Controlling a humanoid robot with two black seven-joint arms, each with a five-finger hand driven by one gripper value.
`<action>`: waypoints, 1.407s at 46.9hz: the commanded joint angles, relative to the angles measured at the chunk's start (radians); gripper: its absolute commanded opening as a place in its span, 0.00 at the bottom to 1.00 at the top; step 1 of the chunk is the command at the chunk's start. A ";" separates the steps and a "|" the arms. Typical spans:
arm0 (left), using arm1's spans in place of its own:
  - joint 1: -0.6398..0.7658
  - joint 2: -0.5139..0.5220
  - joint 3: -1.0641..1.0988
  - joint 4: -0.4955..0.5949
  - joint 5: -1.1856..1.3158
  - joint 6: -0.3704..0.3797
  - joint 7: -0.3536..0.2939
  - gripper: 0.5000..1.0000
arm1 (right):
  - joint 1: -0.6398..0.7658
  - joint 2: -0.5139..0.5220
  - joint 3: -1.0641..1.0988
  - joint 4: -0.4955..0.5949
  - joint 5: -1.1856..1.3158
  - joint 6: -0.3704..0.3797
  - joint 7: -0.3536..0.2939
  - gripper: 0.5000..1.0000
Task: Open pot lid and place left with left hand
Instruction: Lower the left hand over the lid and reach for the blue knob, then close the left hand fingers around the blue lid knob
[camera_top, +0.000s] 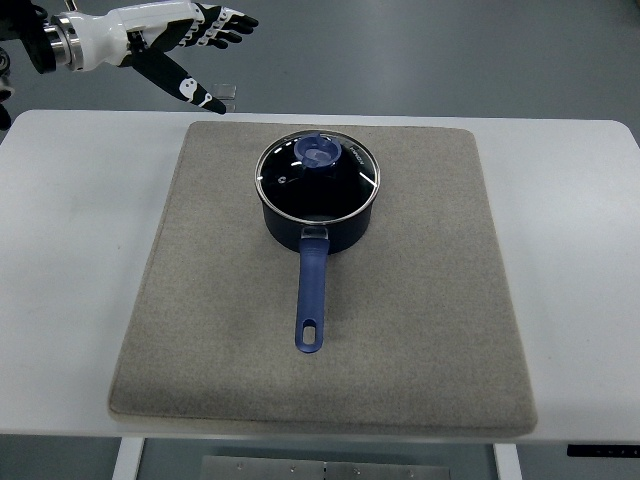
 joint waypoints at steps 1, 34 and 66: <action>0.001 0.000 0.000 -0.054 0.044 0.000 -0.011 0.95 | 0.000 0.000 -0.001 0.000 0.000 0.000 0.000 0.83; -0.166 -0.139 0.279 -0.123 0.335 0.000 -0.010 0.90 | 0.000 0.000 0.000 0.000 0.000 0.000 0.000 0.83; -0.172 -0.237 0.325 -0.045 0.446 0.137 -0.001 0.80 | 0.000 0.000 -0.001 0.000 0.000 0.000 0.000 0.83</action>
